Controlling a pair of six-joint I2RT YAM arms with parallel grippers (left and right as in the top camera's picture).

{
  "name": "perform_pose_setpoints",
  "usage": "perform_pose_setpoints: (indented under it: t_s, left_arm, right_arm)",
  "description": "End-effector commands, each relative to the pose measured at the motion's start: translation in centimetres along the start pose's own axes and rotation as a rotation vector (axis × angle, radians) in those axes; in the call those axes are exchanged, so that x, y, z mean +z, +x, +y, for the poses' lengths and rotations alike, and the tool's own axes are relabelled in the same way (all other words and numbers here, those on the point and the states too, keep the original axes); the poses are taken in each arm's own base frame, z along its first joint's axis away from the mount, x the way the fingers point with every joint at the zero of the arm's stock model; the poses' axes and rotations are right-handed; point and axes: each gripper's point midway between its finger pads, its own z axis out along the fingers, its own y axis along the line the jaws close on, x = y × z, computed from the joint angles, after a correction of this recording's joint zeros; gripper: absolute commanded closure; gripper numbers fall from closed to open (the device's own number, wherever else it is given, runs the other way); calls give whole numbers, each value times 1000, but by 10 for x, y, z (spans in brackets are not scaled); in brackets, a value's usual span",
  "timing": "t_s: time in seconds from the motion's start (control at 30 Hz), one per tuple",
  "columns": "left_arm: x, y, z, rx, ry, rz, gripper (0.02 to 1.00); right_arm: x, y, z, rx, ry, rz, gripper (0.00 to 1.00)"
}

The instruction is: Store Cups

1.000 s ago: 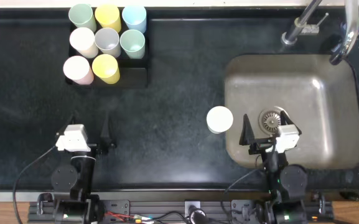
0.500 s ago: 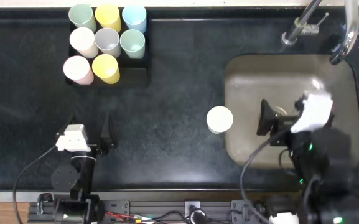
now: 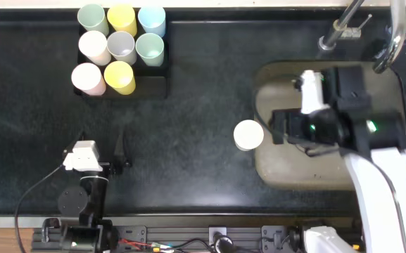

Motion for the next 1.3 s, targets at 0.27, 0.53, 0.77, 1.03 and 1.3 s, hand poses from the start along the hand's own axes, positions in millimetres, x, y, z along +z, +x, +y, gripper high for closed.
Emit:
perform_pose_setpoints:
  t_s: [0.27,0.53,0.77,1.03,1.3]
  left_arm:
    - [0,0,-4,18,22,-1,18]
    - [0,0,-4,18,22,-1,18]
    - [0,0,-4,18,22,-1,18]
    - [0,0,-4,18,22,-1,18]
    - [0,0,-4,18,22,-1,18]
  right_arm:
    - [63,-3,4,67,-92,270,3]
    - [89,3,-17,51,39,370,3]
    - [104,0,-14,0,91,382,3]
    - [118,5,-11,-59,136,411,1]
    - [129,6,-12,-64,141,430,84]
